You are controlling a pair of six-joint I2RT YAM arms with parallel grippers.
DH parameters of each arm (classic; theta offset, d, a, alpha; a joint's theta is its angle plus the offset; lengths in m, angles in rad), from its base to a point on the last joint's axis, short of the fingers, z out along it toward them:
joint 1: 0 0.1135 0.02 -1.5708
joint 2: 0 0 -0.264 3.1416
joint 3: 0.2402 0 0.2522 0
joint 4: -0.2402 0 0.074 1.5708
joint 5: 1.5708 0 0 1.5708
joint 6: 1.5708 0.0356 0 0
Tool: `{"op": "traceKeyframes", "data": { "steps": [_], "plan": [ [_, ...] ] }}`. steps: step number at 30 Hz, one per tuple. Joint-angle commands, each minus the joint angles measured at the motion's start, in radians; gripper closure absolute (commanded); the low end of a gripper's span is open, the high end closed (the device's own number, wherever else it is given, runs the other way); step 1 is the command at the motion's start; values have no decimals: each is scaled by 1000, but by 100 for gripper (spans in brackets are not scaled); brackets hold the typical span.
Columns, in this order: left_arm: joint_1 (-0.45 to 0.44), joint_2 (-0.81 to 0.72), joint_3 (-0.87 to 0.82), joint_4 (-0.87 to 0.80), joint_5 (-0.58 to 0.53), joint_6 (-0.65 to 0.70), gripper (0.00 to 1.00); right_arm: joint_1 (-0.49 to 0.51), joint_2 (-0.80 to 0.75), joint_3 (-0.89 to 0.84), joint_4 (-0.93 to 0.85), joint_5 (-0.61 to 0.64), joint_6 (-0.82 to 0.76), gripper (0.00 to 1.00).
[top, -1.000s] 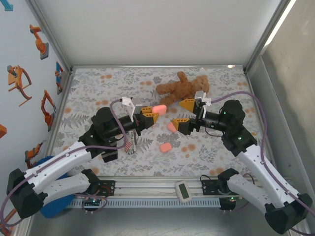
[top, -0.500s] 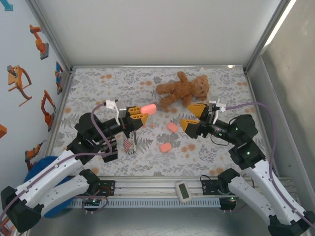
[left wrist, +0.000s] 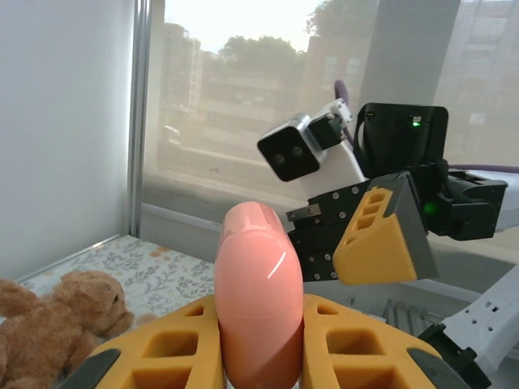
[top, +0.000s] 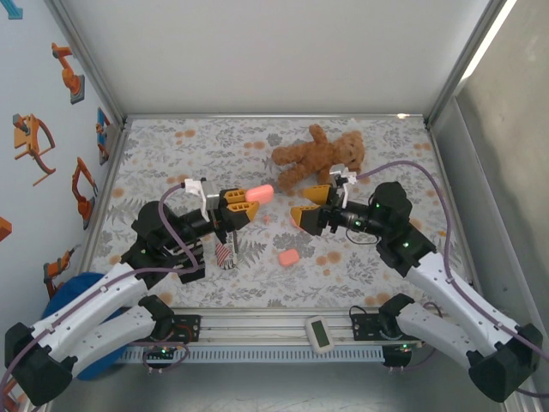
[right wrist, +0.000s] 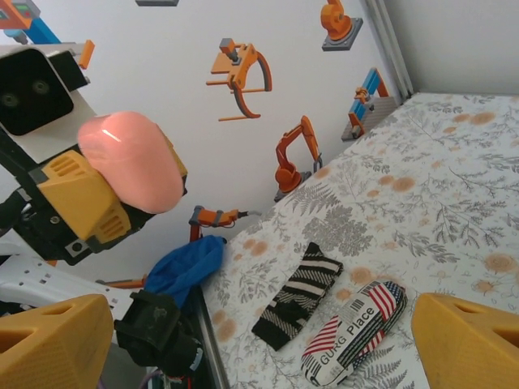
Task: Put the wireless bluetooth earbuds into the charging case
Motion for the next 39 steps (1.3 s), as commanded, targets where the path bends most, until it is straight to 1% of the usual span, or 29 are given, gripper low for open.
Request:
{"op": "traceKeyframes", "data": {
  "steps": [1,4,6,9,12,19,22,27,39],
  "plan": [
    [6,9,7,74,49,1,100,17,29,62,156,-49,-9,7],
    [7,18,15,74,65,8,100,21,62,100,172,-53,-13,7],
    [7,21,19,79,65,14,100,27,77,134,142,-75,-28,8],
    [8,21,27,76,62,28,100,44,86,182,75,-74,-82,7],
    [8,26,45,59,64,39,100,56,106,215,49,-68,-113,6],
    [11,49,83,32,74,61,100,75,167,235,38,-61,-164,7],
    [9,62,95,26,79,62,100,76,185,239,36,-65,-172,9],
    [10,68,102,3,82,70,100,75,195,251,37,-36,-175,14],
    [12,74,138,-59,91,99,100,74,208,276,20,45,-172,14]
  ]
}}
